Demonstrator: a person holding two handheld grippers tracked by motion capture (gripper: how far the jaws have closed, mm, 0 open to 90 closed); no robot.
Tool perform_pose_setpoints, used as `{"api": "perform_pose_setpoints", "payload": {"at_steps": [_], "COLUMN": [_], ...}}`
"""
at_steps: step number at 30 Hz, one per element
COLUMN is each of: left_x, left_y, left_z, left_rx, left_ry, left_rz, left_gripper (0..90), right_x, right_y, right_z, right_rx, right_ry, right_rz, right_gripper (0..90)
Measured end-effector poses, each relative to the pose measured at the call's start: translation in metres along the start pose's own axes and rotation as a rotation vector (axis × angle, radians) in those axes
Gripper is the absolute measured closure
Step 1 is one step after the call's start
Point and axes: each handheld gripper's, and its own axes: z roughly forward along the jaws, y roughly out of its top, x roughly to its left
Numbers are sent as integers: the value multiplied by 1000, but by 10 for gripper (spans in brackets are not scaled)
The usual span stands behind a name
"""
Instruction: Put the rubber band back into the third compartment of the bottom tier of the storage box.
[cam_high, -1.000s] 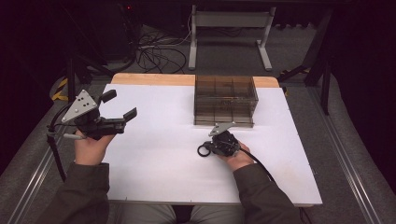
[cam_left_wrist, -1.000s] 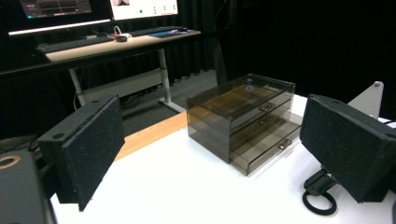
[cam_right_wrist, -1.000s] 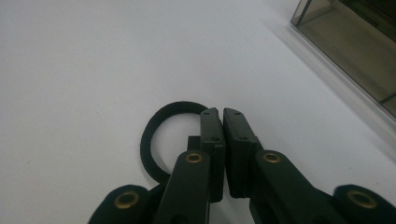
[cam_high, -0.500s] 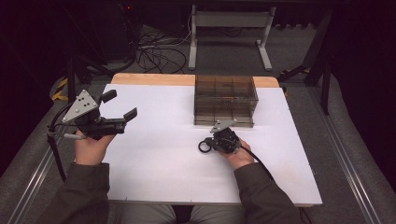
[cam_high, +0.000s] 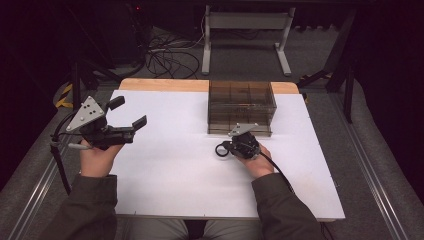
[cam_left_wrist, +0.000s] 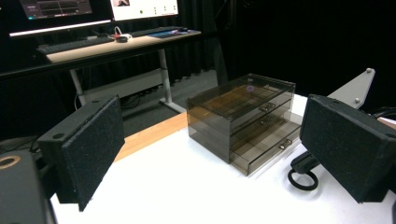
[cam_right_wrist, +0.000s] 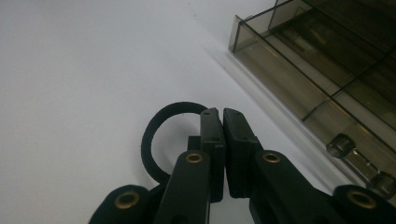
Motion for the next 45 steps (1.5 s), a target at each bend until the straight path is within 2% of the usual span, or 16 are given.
{"api": "perform_pose_setpoints", "payload": {"at_steps": [9, 19, 24, 25, 32, 45], "left_x": [0, -2, -1, -1, -1, -2], "left_y": [-1, -1, -1, -1, -2, -2], "left_z": [2, 3, 3, 3, 3, 4], "left_rx": [7, 10, 10, 8, 12, 13], "left_ry": [4, 0, 4, 4, 0, 2], "left_rz": [5, 7, 6, 5, 8, 3], "left_gripper": [72, 72, 73, 72, 79, 78], "right_x": [-7, -20, -27, -31, -40, -55], "right_y": [4, 10, 11, 11, 9, 8], "right_z": [1, -2, -4, -6, -9, -18], "right_rx": [-27, -76, -102, -115, -139, -172], "right_ry": [-10, -26, -41, -49, -74, -103], "right_rz": [10, 46, 66, 84, 126, 170], "right_gripper": [882, 882, 882, 882, 882, 882]}}
